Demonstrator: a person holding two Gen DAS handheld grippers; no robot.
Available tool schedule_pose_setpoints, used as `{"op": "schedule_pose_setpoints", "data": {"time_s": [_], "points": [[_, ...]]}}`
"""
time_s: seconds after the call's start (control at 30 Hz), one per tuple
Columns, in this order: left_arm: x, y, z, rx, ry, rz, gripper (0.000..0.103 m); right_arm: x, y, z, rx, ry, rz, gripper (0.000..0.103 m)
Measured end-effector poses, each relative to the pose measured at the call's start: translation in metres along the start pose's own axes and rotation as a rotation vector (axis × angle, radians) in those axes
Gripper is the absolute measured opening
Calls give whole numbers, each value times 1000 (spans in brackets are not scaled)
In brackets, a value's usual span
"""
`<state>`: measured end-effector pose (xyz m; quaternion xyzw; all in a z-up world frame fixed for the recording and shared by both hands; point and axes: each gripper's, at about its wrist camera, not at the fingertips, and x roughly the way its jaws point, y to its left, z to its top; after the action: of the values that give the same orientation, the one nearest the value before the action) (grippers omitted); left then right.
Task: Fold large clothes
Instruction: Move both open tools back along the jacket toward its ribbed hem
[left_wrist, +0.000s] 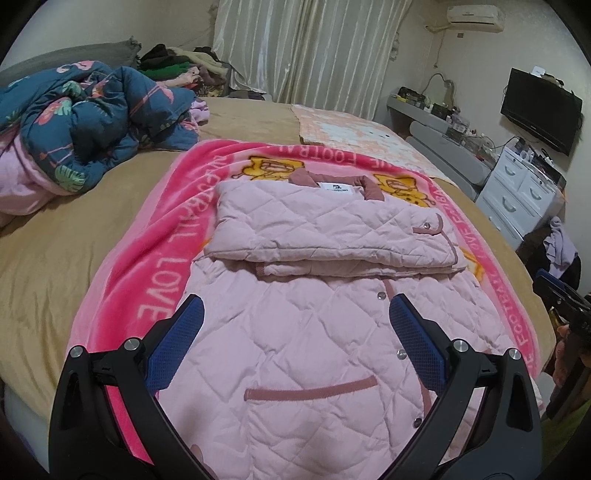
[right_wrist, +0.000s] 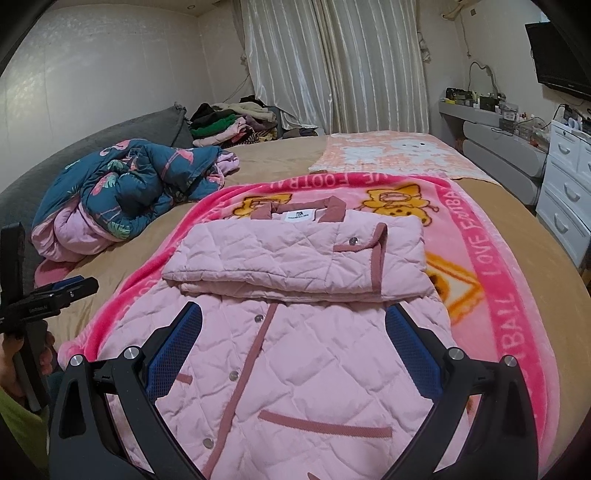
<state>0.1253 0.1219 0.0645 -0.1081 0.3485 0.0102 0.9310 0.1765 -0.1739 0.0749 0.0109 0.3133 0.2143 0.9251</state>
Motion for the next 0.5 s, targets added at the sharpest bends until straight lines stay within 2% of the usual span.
{"op": "schedule_pose_setpoints", "data": {"time_s": [0.5], "points": [[-3, 5, -40, 14, 48, 19, 94, -15, -19, -38, 23, 35, -31, 99]]}}
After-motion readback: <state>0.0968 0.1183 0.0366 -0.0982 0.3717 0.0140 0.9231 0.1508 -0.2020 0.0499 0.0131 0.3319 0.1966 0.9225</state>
